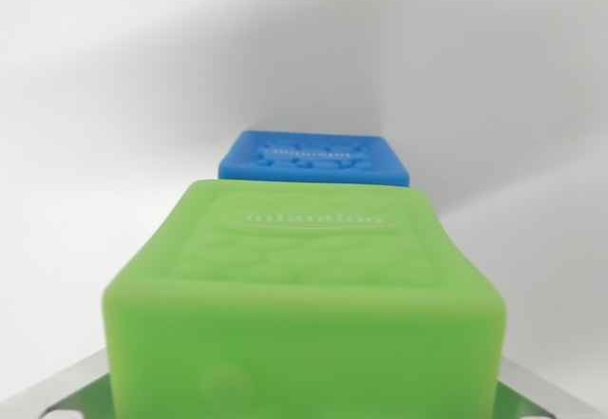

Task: Stack cube

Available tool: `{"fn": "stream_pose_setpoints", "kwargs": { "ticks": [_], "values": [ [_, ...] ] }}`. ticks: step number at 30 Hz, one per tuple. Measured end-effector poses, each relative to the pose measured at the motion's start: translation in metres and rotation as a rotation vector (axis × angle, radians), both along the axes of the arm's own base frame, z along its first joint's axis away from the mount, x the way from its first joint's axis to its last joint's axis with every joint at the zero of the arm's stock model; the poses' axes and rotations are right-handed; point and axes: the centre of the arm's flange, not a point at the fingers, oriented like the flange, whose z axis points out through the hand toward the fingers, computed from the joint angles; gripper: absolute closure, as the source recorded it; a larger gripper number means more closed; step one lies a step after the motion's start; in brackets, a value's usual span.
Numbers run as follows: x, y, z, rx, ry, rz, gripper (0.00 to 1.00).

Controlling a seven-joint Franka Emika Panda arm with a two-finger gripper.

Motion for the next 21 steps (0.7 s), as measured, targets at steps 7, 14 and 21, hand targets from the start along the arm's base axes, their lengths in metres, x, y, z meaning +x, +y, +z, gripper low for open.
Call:
{"fn": "stream_pose_setpoints", "kwargs": {
  "ticks": [7,14,21],
  "values": [
    [0.000,0.000,-0.010,0.000,0.000,0.000,1.00],
    [0.000,0.000,-0.016,0.000,0.000,0.000,1.00],
    [0.000,0.000,-0.018,0.000,-0.001,0.000,0.00]
  ]
}}
